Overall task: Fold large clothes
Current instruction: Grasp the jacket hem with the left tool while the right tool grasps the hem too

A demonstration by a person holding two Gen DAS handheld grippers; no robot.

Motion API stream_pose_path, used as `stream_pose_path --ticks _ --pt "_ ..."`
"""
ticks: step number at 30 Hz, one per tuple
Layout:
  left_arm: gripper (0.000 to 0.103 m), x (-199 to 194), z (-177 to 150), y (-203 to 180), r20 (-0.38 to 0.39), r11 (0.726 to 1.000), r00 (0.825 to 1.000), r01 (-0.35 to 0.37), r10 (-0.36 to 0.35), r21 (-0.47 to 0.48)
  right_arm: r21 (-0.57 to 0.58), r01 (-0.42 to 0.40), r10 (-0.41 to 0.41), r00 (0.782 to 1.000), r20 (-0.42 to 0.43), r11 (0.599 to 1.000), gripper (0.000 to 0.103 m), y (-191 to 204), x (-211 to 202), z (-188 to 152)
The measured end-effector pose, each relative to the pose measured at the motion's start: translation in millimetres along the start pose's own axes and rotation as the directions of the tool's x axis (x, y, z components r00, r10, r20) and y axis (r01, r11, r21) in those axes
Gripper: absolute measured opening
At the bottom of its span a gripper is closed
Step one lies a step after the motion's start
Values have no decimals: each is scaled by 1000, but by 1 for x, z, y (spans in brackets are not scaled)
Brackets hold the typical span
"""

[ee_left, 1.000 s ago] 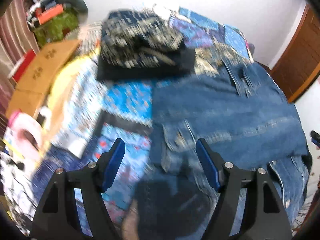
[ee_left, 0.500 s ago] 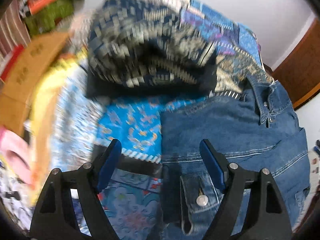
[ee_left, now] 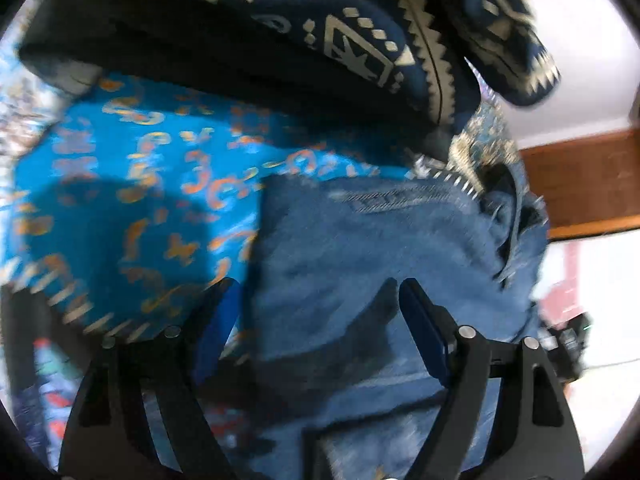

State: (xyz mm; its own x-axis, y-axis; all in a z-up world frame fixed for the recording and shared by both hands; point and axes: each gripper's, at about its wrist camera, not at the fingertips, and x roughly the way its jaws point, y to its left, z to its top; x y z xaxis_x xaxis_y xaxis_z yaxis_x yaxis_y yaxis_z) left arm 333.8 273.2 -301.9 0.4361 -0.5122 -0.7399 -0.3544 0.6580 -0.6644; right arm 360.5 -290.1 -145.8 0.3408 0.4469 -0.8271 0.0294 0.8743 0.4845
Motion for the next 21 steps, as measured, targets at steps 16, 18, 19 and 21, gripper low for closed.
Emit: stream_pose_path --ticks 16,18,19,21 --pt "6 -54 -37 -133 233 897 948 -288 217 337 -131 73 -48 982 180 989 10 58 -71 6" --pt "6 -79 -41 -158 253 903 957 -231 144 362 -172 70 -32 976 216 983 10 76 -85 9" --pt "6 -89 -39 -166 259 906 959 -205 112 370 -195 67 -20 972 233 978 10 86 -92 10" --pt "6 -111 -38 -187 292 900 954 -186 70 394 -238 54 9 966 257 970 10 104 -104 13"
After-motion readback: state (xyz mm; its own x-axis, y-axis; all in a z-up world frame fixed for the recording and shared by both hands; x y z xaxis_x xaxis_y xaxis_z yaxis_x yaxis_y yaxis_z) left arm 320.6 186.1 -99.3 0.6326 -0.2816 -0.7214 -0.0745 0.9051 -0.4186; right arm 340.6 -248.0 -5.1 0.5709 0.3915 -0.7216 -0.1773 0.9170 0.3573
